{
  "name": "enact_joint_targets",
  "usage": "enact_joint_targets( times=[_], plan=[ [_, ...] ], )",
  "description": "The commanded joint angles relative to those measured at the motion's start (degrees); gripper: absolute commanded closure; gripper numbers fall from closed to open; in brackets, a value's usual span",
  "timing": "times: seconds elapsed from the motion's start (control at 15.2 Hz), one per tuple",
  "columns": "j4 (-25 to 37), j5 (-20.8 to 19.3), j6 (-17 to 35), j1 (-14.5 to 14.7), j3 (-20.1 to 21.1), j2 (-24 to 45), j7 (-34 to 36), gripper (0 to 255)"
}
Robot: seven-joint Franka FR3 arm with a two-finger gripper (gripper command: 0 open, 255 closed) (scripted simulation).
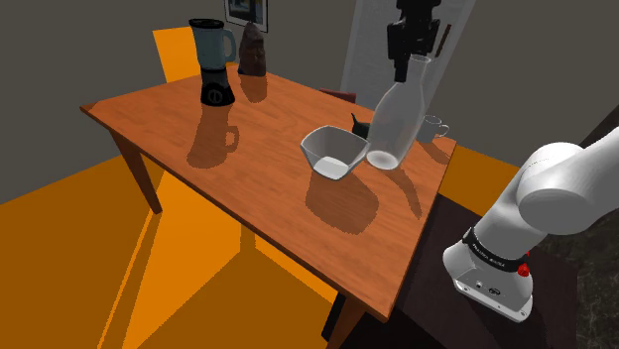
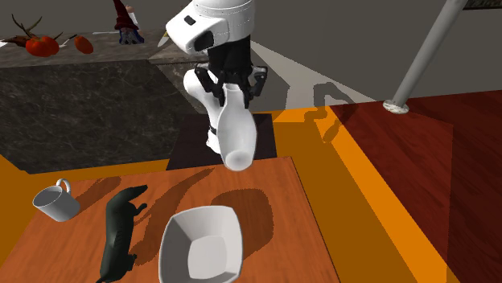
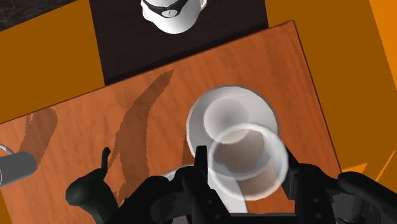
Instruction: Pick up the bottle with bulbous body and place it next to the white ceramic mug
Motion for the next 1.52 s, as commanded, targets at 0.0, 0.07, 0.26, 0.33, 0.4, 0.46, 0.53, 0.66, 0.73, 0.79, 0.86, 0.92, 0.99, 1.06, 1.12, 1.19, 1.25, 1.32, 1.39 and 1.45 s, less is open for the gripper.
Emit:
enact_joint_targets(
  times=[0.0,0.07,0.26,0.33,0.4,0.46,0.53,0.66,0.73,0.79,0.86,0.92,0.99,1.06,1.12,1.19,1.25,1.32,1.39,1.45],
  plan=[
    [2.02,-0.04,-1.59,-0.02,-0.03,0.44,0.15,255],
    [3.02,-0.06,-2.34,-0.04,-0.05,0.68,0.21,255],
    [6.1,-0.13,-4.6,-0.08,-0.11,1.5,0.4,255],
    [7.15,-0.15,-5.36,-0.1,-0.13,1.79,0.46,255],
    [8.23,-0.18,-6.12,-0.12,-0.15,2.1,0.53,255],
    [9.31,-0.2,-6.89,-0.13,-0.16,2.42,0.6,255],
    [10.42,-0.22,-7.66,-0.14,-0.17,2.76,0.67,255],
    [12.67,-0.26,-9.2,-0.17,-0.19,3.47,0.82,255],
    [13.83,-0.28,-9.98,-0.19,-0.2,3.84,0.9,255],
    [15.01,-0.29,-10.77,-0.2,-0.2,4.23,0.98,255],
    [16.2,-0.31,-11.56,-0.21,-0.2,4.64,1.07,255],
    [17.42,-0.33,-12.36,-0.23,-0.2,5.06,1.16,255],
    [18.66,-0.35,-13.16,-0.24,-0.2,5.5,1.25,255],
    [19.92,-0.36,-13.97,-0.25,-0.19,5.95,1.34,255],
    [21.21,-0.38,-14.78,-0.26,-0.18,6.42,1.44,255],
    [22.52,-0.39,-15.61,-0.27,-0.17,6.9,1.54,255],
    [23.86,-0.41,-16.44,-0.28,-0.16,7.41,1.65,255],
    [24.44,-0.41,-16.8,-0.28,-0.15,7.63,1.69,255],
    [23.35,-1.11,-16.25,-0.67,-1.15,7.2,0.04,255],
    [22.33,-1.82,-15.69,-1.06,-2.14,6.84,-1.59,255]
  ],
)
